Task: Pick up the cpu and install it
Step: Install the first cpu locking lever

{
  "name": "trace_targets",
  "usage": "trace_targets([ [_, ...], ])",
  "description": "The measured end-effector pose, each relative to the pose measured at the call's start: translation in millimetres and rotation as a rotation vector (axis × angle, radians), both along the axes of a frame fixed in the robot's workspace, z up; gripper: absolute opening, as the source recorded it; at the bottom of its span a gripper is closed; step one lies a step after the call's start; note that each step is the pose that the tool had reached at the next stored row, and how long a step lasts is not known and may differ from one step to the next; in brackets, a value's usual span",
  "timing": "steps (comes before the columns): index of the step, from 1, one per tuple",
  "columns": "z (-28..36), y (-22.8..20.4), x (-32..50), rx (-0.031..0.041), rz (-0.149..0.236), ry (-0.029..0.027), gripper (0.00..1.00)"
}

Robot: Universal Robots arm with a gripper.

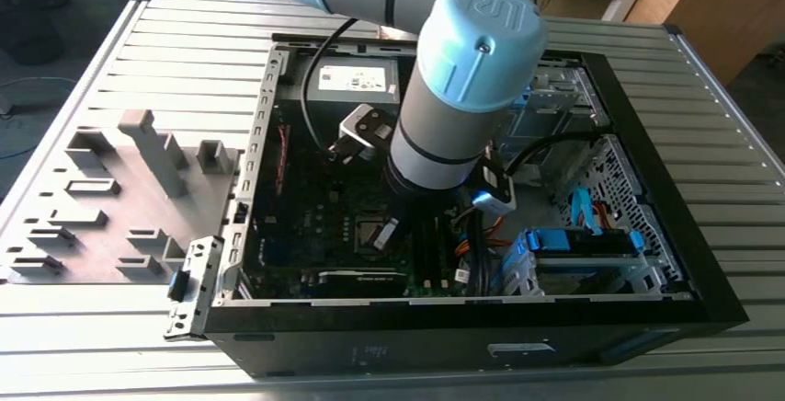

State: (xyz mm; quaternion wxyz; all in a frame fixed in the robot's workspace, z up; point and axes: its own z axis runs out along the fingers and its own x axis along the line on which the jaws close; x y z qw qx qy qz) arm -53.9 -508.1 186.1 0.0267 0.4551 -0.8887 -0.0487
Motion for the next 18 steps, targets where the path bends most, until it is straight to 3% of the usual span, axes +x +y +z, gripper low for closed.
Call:
trace_targets([
  [13,0.0,-0.8,3.8,0.0028,0.000,0.0000,0.11],
  [18,-0.4,-1.8,4.0,0.0103,0.000,-0.0008,0.11],
])
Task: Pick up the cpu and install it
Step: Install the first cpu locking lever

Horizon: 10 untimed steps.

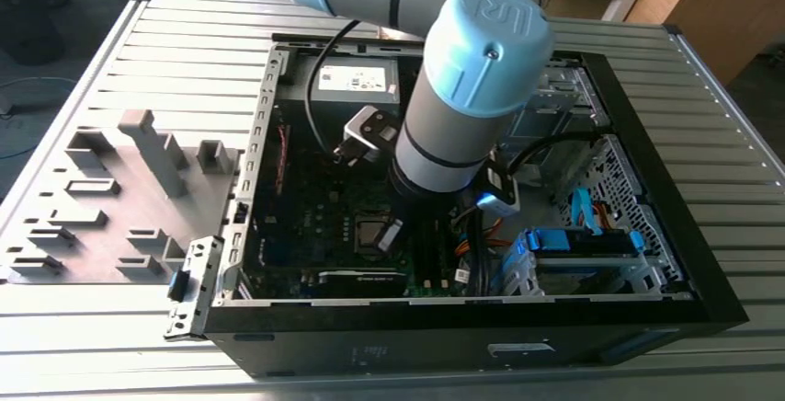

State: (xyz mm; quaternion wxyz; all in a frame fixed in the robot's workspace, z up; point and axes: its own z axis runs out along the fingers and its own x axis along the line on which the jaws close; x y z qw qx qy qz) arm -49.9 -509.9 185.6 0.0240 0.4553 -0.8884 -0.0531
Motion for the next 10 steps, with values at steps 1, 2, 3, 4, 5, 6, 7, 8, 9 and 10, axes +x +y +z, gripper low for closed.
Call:
trace_targets([
  [1,0.2,-0.3,0.1,0.0004,0.000,-0.0001,0.11],
  [2,0.6,-0.6,0.0,0.0010,0.000,-0.0002,0.11],
  [3,1.1,-1.0,0.1,0.0015,0.000,-0.0004,0.11],
  [4,1.9,-1.4,0.1,0.0020,0.000,-0.0005,0.11],
  [5,2.9,-1.9,0.0,0.0022,0.000,-0.0006,0.11],
  [6,4.1,-2.4,0.1,0.0016,0.000,-0.0005,0.11],
  [7,6.0,-3.0,0.0,0.0000,0.000,0.0000,0.11],
  [8,7.4,-3.1,0.0,0.0007,0.000,-0.0003,0.11],
  [9,9.6,-3.2,0.0,0.0006,0.000,-0.0002,0.11],
  [10,12.0,-3.2,0.0,0.0007,0.000,-0.0001,0.11],
])
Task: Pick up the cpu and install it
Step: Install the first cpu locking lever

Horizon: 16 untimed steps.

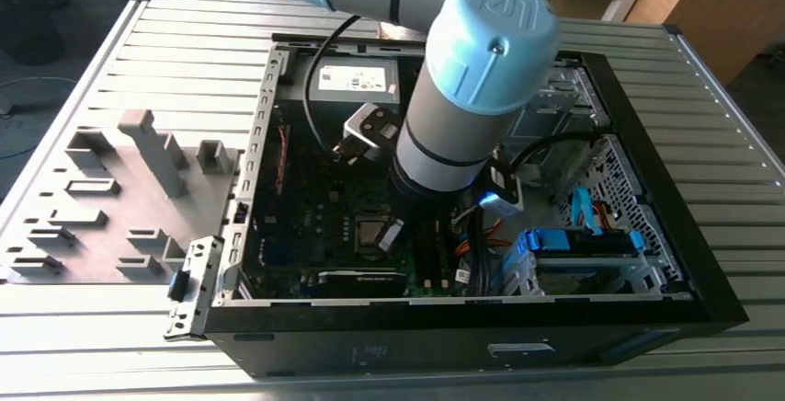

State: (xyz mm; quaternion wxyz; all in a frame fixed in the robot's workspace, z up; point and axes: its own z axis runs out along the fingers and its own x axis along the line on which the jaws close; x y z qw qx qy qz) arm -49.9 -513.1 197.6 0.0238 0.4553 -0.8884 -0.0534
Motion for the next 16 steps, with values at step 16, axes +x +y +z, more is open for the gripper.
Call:
trace_targets([
  [16,14.3,-0.8,0.0,0.0001,0.000,0.0002,0.11],
])
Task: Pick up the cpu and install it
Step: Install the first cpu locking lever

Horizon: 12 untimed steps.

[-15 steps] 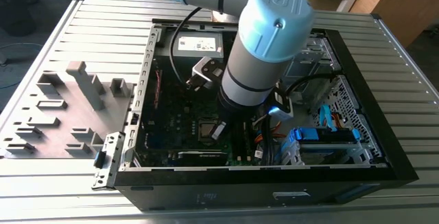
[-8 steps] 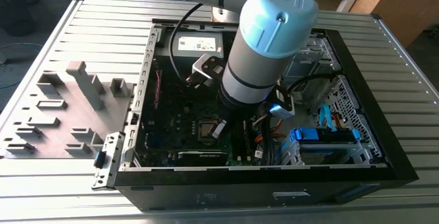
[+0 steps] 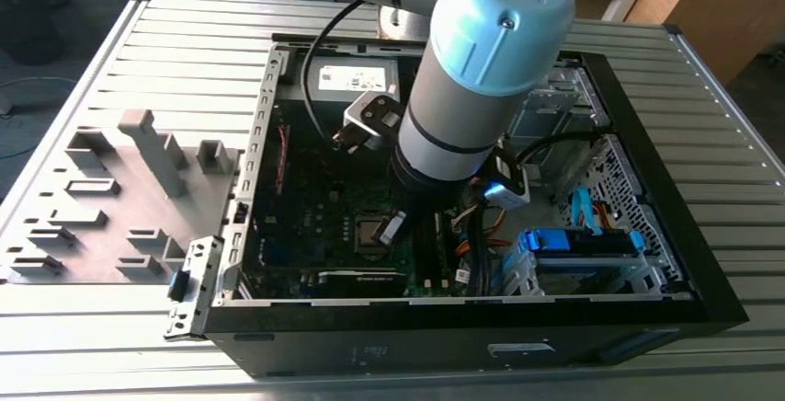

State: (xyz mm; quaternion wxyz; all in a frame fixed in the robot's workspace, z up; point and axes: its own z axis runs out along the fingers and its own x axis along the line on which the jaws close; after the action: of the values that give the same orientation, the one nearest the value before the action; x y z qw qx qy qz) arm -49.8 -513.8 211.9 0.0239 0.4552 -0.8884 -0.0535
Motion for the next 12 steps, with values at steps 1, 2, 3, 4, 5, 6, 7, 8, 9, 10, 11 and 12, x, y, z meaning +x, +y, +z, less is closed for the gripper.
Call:
trace_targets([
  [1,-0.1,0.0,0.0,0.0002,0.000,-0.0001,0.11],
  [2,-0.1,0.2,-0.3,0.0000,0.000,0.0000,0.11],
  [3,-0.1,0.7,-0.8,-0.0001,0.000,-0.0001,0.11],
  [4,-0.2,1.3,-1.3,-0.0002,0.000,-0.0001,0.11],
  [5,-0.4,2.1,-1.7,-0.0001,0.000,-0.0002,0.11],
  [6,-0.7,3.2,-2.0,-0.0001,0.000,-0.0005,0.11],
  [7,-0.9,4.6,-2.1,0.0000,0.000,-0.0009,0.11],
  [8,-1.1,6.0,-2.2,0.0001,0.000,-0.0012,0.11],
  [9,-1.2,7.0,-2.4,0.0001,0.000,-0.0014,0.11],
  [10,-1.3,7.5,-2.8,0.0003,0.000,-0.0017,0.11],
  [11,-1.3,7.5,-3.4,0.0002,0.000,-0.0019,0.11],
  [12,-1.3,7.5,-4.1,0.0002,0.000,-0.0023,0.11],
])
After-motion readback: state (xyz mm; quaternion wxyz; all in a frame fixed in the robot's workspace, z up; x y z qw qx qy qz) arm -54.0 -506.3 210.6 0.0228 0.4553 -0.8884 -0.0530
